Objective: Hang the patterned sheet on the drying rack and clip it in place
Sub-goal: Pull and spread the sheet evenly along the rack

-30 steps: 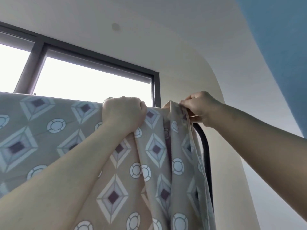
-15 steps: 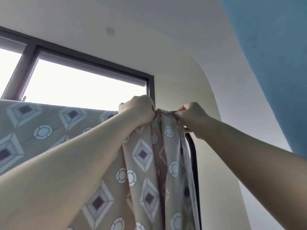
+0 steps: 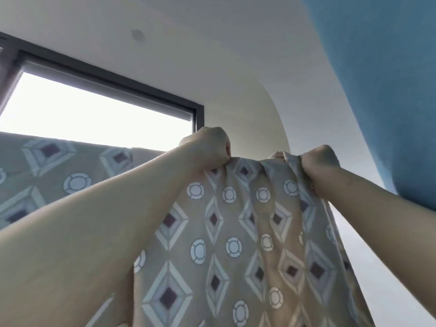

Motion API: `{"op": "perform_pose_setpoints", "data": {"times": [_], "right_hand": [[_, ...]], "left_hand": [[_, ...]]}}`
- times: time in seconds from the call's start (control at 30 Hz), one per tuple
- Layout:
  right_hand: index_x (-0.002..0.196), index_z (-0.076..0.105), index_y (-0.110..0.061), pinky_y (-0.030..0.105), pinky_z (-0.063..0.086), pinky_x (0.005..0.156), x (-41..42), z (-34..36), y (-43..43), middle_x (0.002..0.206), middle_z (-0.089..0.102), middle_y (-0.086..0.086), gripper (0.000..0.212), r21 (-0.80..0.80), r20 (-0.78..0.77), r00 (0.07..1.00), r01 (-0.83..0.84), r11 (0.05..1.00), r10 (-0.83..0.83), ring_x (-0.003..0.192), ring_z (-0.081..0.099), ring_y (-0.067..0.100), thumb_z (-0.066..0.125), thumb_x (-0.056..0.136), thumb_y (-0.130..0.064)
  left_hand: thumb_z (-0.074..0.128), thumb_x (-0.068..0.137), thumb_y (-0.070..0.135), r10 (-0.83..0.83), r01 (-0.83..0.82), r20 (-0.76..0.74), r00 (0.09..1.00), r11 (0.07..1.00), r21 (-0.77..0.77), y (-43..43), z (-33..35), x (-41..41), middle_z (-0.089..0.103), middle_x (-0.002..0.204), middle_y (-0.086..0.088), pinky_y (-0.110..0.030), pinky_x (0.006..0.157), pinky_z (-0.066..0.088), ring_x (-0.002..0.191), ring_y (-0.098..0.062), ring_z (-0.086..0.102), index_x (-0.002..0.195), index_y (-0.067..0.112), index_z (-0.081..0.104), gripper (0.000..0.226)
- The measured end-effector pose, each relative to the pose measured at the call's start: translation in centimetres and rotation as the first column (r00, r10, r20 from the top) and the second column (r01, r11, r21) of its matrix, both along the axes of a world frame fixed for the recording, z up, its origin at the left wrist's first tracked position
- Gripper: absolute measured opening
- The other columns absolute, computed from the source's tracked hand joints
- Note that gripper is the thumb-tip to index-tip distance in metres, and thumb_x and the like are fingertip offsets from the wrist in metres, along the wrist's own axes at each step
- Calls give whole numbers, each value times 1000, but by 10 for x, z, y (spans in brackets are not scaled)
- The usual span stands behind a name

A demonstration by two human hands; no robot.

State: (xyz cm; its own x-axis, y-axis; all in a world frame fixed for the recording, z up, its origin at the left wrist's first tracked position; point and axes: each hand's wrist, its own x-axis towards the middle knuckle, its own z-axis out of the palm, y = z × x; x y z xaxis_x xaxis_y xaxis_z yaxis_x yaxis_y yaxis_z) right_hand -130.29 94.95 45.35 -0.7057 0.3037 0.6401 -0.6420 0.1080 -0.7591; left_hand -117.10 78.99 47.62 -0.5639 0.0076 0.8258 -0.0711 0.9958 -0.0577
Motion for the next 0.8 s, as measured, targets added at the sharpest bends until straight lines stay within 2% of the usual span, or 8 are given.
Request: {"op": "perform_pose_setpoints", "data": {"times": [0.1, 0.2, 0.27, 0.33, 0.4, 0.47, 0.57, 0.8], "right_hand": [[96, 58, -14, 38, 41, 93, 11, -5, -7, 101, 62, 9, 18, 250, -145, 984, -65, 966, 104, 111, 53, 31, 57, 82, -25], [91, 59, -19, 26, 47, 72, 27, -14, -16, 86, 60, 0, 14, 404, -153, 901, -319, 857, 407, 85, 58, 18, 65, 80, -21], [80, 63, -14, 24, 41, 62, 22, -19, -20, 69, 57, 0, 8, 535, -215, 928, -150, 831, 305, 67, 52, 14, 63, 82, -21], [62, 57, -15, 31, 38, 69, 14, -21, -19, 60, 54, 0, 24, 533, -310, 946, 88, 841, 97, 70, 51, 21, 60, 83, -26], [57, 50, -15, 35, 37, 73, 4, -24, -12, 61, 52, 1, 32, 487, -309, 951, 182, 854, -27, 75, 50, 26, 56, 85, -28], [59, 50, -13, 35, 35, 73, -4, -29, -1, 68, 57, 6, 32, 407, -295, 949, 231, 884, -112, 78, 49, 28, 53, 87, -27], [74, 57, -11, 33, 32, 72, -7, -33, 6, 83, 60, 11, 24, 354, -296, 939, 278, 893, -175, 82, 48, 28, 49, 90, -27], [72, 61, -14, 36, 44, 74, -4, -40, 9, 73, 61, 5, 25, 457, -308, 950, 97, 884, 55, 79, 54, 25, 60, 86, -35]], "left_hand": [[56, 87, 16, -43, 43, -70, 997, 999, 0, 8, -3, -18, 67, 88, -1, -38, 81, 56, 85, -21, 64, 67, 25, 60, 22], [60, 86, 21, -154, 156, -85, 984, 988, 16, 21, -7, -31, 69, 88, 2, -37, 81, 55, 85, -18, 63, 70, 27, 63, 17], [63, 83, 20, -227, 230, -70, 971, 973, 32, 25, -7, -31, 69, 87, 3, -36, 81, 56, 86, -17, 64, 70, 27, 65, 15], [60, 85, 19, -232, 234, -66, 970, 972, 21, 22, -6, -27, 69, 95, 2, -33, 81, 55, 89, -16, 63, 86, 23, 69, 9], [56, 88, 27, -81, 79, -69, 994, 996, -27, 14, -5, -20, 65, 102, 3, -30, 78, 51, 91, -17, 61, 101, 23, 64, 16], [49, 91, 41, 122, -126, -42, 992, 986, -112, 7, -7, -15, 63, 100, 2, -30, 76, 46, 92, -20, 60, 102, 23, 62, 25], [41, 95, 45, 190, -191, -23, 982, 972, -139, -2, -10, -17, 64, 97, 1, -30, 73, 43, 92, -22, 60, 100, 21, 64, 34], [39, 96, 35, 182, -186, -38, 983, 956, -226, 9, -29, -35, 53, 80, 4, -40, 94, 27, 83, -20, 47, 87, 26, 54, 20]]}}
